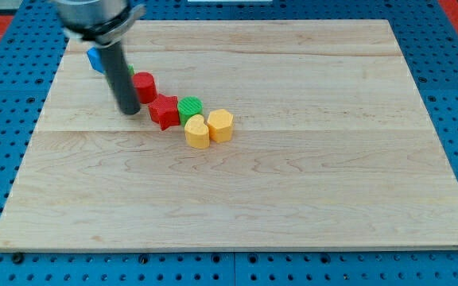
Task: Adjust all the red green and yellow blocks to the bottom right side of the blue cube
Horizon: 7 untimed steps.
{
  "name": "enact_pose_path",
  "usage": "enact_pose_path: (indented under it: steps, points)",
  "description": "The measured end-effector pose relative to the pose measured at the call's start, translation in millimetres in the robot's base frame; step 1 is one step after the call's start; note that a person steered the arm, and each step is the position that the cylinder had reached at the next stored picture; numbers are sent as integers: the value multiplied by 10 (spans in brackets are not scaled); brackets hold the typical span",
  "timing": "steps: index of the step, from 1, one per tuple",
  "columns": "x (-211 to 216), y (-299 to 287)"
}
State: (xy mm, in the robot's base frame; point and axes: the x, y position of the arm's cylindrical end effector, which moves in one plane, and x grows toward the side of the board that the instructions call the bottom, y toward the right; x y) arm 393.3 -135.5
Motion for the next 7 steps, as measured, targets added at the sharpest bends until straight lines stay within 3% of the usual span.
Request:
enact_pose_path:
  steps: [2, 3, 5, 6, 7]
  points:
    - [-285, 476]
    - [-948, 703]
    - [-875, -517]
    - [-775, -473]
    - [-946, -414]
